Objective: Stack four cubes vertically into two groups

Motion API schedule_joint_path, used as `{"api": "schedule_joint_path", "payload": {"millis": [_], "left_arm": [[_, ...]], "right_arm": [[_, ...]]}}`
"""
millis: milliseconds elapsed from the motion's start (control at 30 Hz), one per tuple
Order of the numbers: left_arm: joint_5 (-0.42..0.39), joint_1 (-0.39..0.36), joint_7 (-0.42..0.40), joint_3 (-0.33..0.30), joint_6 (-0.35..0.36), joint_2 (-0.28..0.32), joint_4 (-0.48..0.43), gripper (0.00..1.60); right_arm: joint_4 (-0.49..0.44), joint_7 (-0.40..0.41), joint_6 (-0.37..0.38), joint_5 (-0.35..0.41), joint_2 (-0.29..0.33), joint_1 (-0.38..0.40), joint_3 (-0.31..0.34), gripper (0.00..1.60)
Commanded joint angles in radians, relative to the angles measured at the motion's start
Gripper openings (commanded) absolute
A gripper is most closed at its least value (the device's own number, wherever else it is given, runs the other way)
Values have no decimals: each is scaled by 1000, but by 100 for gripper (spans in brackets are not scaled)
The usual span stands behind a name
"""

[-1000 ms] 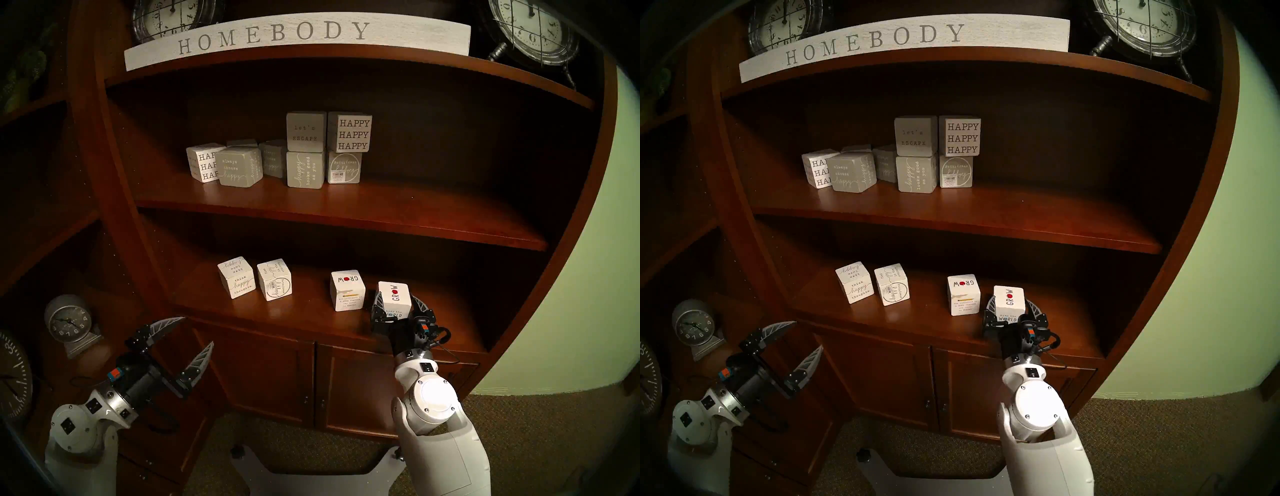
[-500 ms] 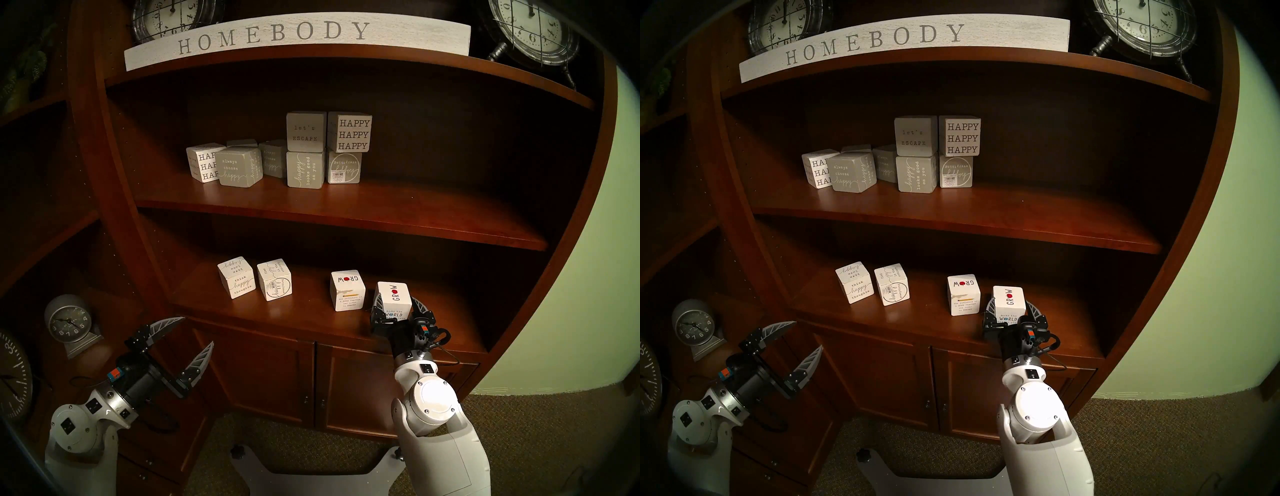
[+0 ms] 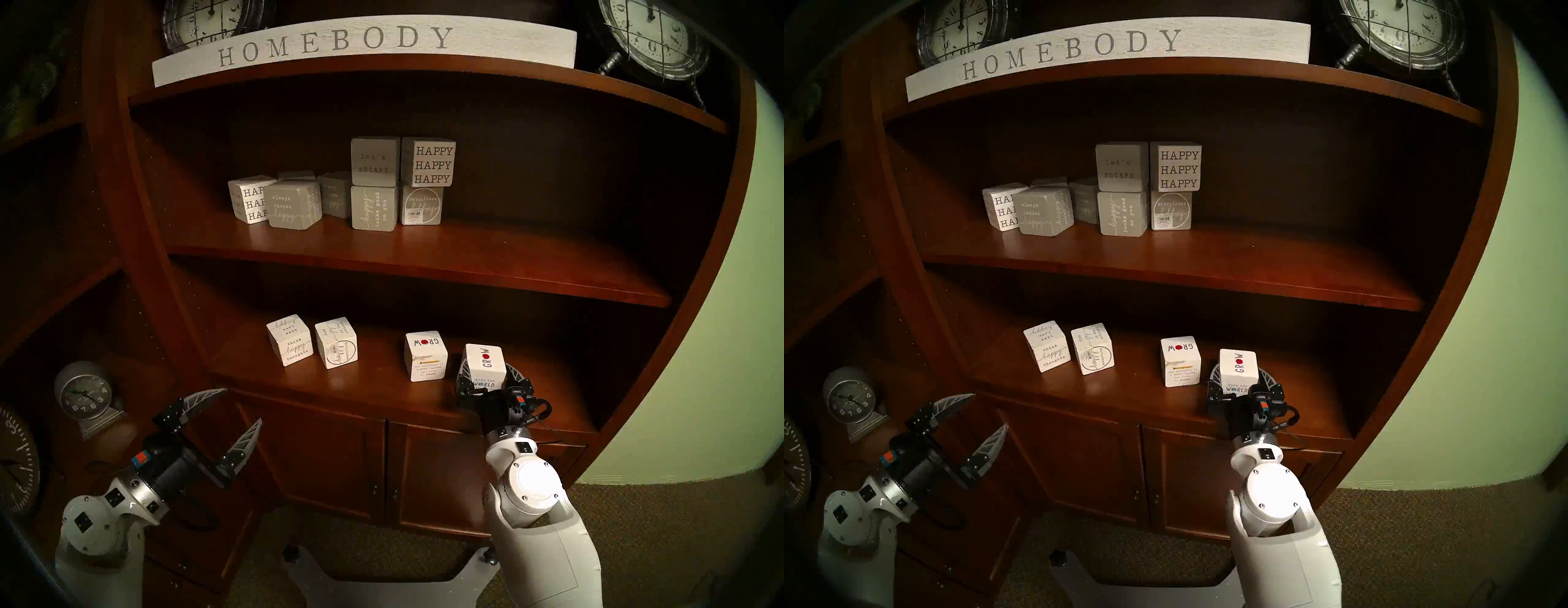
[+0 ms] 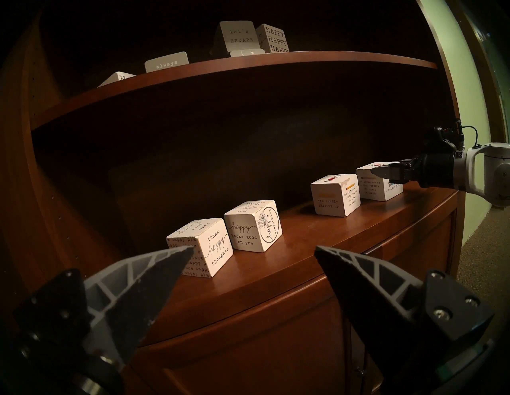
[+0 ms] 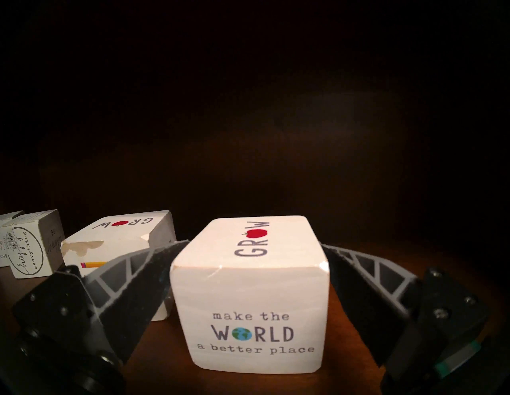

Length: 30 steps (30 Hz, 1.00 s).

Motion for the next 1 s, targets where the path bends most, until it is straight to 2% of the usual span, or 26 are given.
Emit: {"api": "schedule_joint_path", "payload": {"millis": [0, 33, 67, 100, 133, 167, 267, 333, 700, 867, 967], "left_arm": [[-1, 0, -1, 0, -1, 0, -16, 160], [-1, 0, -1, 0, -1, 0, -16, 160], [-1, 0, -1, 0, -1, 0, -16, 160], [-1, 0, -1, 0, -1, 0, -16, 160], [-1, 0, -1, 0, -1, 0, -16, 160], [-1, 0, -1, 0, -1, 0, -16, 160], [-1, 0, -1, 0, -1, 0, -16, 160], [-1, 0, -1, 0, -1, 0, -16, 160], [-1, -1, -1, 0, -2, 1, -14, 160], [-1, -1, -1, 0, -2, 1, -14, 160], [-1, -1, -1, 0, -2, 1, -13, 160]], "right_arm": [[-10, -5, 2, -8, -4, 13, -4, 151], [-9, -6, 0, -9, -4, 13, -3, 135], [-9, -6, 0, -9, -4, 13, -3, 135], [-8, -6, -2, -10, -4, 12, -3, 117], [-8, -7, -5, -13, -4, 12, -3, 105], [-5, -12, -14, -19, -5, 11, -4, 79], [-7, -14, -45, -28, 0, 5, 0, 56], [-28, -10, -69, -28, 10, -11, 10, 0], [-139, 39, -152, -2, 47, -67, 35, 0], [-195, 89, -153, 38, 64, -74, 38, 0], [-226, 118, -125, 60, 71, -64, 34, 0]]}}
